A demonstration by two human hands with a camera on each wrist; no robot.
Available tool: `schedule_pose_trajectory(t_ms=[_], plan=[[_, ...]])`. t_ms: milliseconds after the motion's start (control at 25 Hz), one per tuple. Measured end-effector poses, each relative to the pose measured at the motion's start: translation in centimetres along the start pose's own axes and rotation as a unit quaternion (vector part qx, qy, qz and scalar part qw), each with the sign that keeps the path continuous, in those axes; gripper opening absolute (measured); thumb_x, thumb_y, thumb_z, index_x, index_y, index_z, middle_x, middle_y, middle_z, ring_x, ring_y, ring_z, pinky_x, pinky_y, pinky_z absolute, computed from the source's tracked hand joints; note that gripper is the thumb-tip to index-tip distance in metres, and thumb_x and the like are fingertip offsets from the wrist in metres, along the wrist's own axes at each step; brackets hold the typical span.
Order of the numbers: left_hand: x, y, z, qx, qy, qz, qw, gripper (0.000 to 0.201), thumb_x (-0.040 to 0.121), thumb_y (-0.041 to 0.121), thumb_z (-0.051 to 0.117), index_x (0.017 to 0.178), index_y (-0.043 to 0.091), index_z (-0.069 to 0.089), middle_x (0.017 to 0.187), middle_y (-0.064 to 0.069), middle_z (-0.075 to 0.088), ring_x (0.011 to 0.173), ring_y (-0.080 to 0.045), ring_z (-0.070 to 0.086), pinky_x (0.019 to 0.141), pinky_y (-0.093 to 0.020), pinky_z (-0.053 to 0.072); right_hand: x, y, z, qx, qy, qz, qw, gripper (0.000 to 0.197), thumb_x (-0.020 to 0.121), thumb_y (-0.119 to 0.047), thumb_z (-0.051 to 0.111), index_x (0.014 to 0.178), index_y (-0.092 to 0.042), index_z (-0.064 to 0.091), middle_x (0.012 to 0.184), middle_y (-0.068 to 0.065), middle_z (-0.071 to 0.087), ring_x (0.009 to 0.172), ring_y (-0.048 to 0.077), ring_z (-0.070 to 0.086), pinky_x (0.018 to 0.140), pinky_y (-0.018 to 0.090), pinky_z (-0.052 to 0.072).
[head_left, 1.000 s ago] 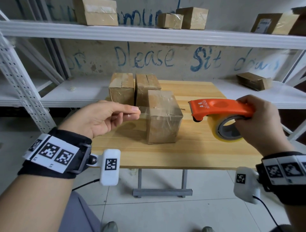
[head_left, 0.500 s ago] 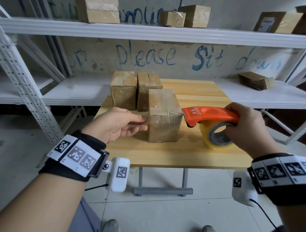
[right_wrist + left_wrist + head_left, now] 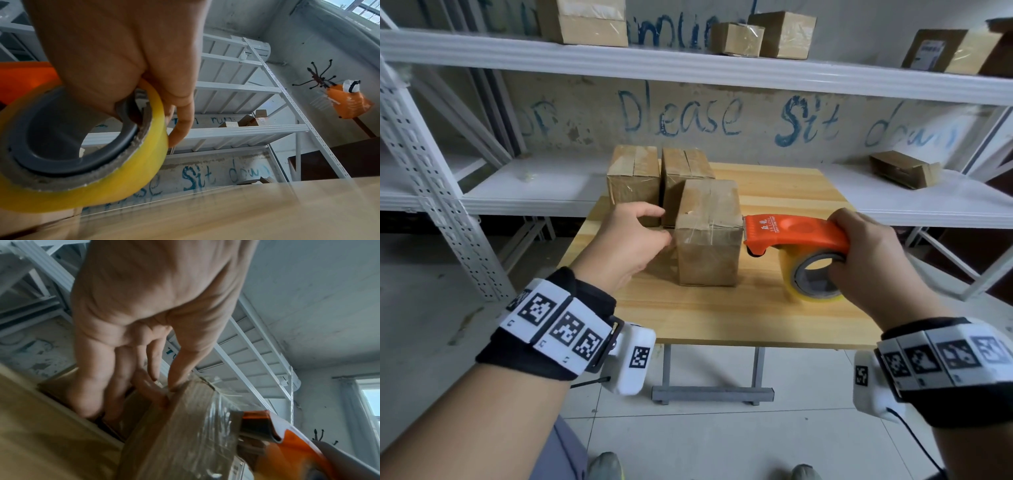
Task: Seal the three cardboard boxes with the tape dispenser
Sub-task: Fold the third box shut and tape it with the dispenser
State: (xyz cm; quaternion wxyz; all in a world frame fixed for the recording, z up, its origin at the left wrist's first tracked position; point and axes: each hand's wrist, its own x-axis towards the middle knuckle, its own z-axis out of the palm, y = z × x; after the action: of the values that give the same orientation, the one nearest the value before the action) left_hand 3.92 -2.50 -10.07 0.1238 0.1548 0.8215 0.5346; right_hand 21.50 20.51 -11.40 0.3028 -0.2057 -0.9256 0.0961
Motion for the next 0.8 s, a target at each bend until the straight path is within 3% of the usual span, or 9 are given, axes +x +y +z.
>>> schedule_pose_trajectory(t_ms=[120, 240, 320, 360, 400, 480, 520, 720, 800], plan=[[0.1, -0.4, 0.0, 0.070, -0.039, 0.004, 0.997, 0.042, 0.084, 0.012, 0.079, 0.117, 0.030, 0.061, 0.113, 0.004, 0.061, 0.081, -0.014, 0.057, 0.066, -0.028, 0.050, 0.0, 0.0, 0.1, 0.003, -0.011, 0.005, 1.000, 0.034, 0.062, 0.019, 0.057, 0.085, -0.006, 0.054, 0.075, 0.008, 0.051, 0.063, 0.026, 0.045, 0.056, 0.030, 0.032], [0.3, -0.8, -0.5, 0.172, -0.043, 0.087, 0.980, 0.059, 0.081, 0.000, 0.078, 0.129, 0.028, 0.057, 0.121, 0.008, 0.058, 0.101, -0.009, 0.057, 0.066, -0.014, 0.039, 0.0, 0.1, 0.1, 0.003, -0.022, 0.011, 1.000, 0.035, 0.063, 0.018, 0.058, 0.087, -0.008, 0.055, 0.077, 0.007, 0.052, 0.063, 0.024, 0.046, 0.054, 0.026, 0.033], [0.1, -0.2, -0.9, 0.264, -0.024, 0.259, 0.929, 0.077, 0.082, -0.013, 0.064, 0.142, 0.033, 0.048, 0.145, 0.014, 0.044, 0.129, -0.007, 0.047, 0.084, -0.011, 0.043, 0.0, -0.1, 0.0, 0.003, -0.027, 0.022, 0.999, 0.034, 0.065, 0.016, 0.058, 0.089, -0.007, 0.056, 0.079, 0.006, 0.052, 0.065, 0.022, 0.047, 0.054, 0.026, 0.033], [-0.4, 0.3, -0.9, 0.297, -0.054, 0.330, 0.894, 0.085, 0.083, -0.014, 0.061, 0.148, 0.037, 0.042, 0.153, 0.021, 0.034, 0.139, -0.001, 0.036, 0.103, -0.015, 0.040, 0.0, -0.3, 0.1, 0.004, -0.029, 0.027, 0.999, 0.033, 0.065, 0.015, 0.058, 0.090, -0.007, 0.056, 0.079, 0.006, 0.052, 0.064, 0.019, 0.046, 0.054, 0.025, 0.033], [-0.7, 0.5, -0.6, 0.332, -0.102, 0.371, 0.861, 0.091, 0.084, -0.009, 0.063, 0.153, 0.043, 0.033, 0.159, 0.028, 0.023, 0.146, 0.006, 0.022, 0.119, -0.017, 0.025, -0.1, -0.5, 0.3, 0.003, -0.030, 0.028, 0.999, 0.033, 0.065, 0.014, 0.058, 0.090, -0.007, 0.056, 0.079, 0.005, 0.051, 0.064, 0.016, 0.045, 0.053, 0.023, 0.032], [-0.9, 0.7, 0.2, 0.401, -0.178, 0.374, 0.817, 0.103, 0.084, 0.012, 0.075, 0.158, 0.045, 0.012, 0.162, 0.032, 0.003, 0.143, 0.017, -0.001, 0.118, -0.014, -0.006, -0.2, -1.0, 0.6, -0.001, -0.034, 0.025, 0.999, 0.031, 0.067, 0.012, 0.058, 0.090, -0.008, 0.055, 0.078, 0.003, 0.050, 0.064, 0.009, 0.043, 0.052, 0.020, 0.030], [-0.6, 0.4, 0.6, 0.420, -0.193, 0.369, 0.806, 0.109, 0.082, 0.023, 0.081, 0.159, 0.042, 0.007, 0.162, 0.031, -0.002, 0.140, 0.019, -0.006, 0.115, -0.012, -0.010, -0.2, -1.1, 0.8, -0.004, -0.040, 0.025, 0.999, 0.031, 0.068, 0.011, 0.058, 0.091, -0.009, 0.054, 0.078, 0.003, 0.050, 0.065, 0.008, 0.043, 0.052, 0.020, 0.030], [0.3, -0.1, 0.8, 0.335, -0.200, 0.371, 0.842, 0.108, 0.069, 0.038, 0.090, 0.151, 0.048, 0.021, 0.148, 0.047, 0.008, 0.129, 0.036, -0.001, 0.114, -0.005, -0.004, -0.5, 0.0, 0.5, 0.022, -0.070, 0.066, 0.995, 0.030, 0.073, 0.009, 0.061, 0.095, -0.012, 0.055, 0.077, 0.002, 0.054, 0.066, 0.008, 0.047, 0.052, 0.018, 0.028], [0.2, -0.1, 0.7, 0.297, -0.201, 0.354, 0.864, 0.102, 0.066, 0.042, 0.091, 0.149, 0.050, 0.032, 0.147, 0.047, 0.017, 0.134, 0.031, 0.009, 0.110, -0.002, 0.000, -0.5, 0.5, 0.2, 0.027, -0.078, 0.077, 0.994, 0.032, 0.073, 0.008, 0.061, 0.096, -0.013, 0.054, 0.075, 0.000, 0.054, 0.066, 0.008, 0.049, 0.052, 0.019, 0.029]])
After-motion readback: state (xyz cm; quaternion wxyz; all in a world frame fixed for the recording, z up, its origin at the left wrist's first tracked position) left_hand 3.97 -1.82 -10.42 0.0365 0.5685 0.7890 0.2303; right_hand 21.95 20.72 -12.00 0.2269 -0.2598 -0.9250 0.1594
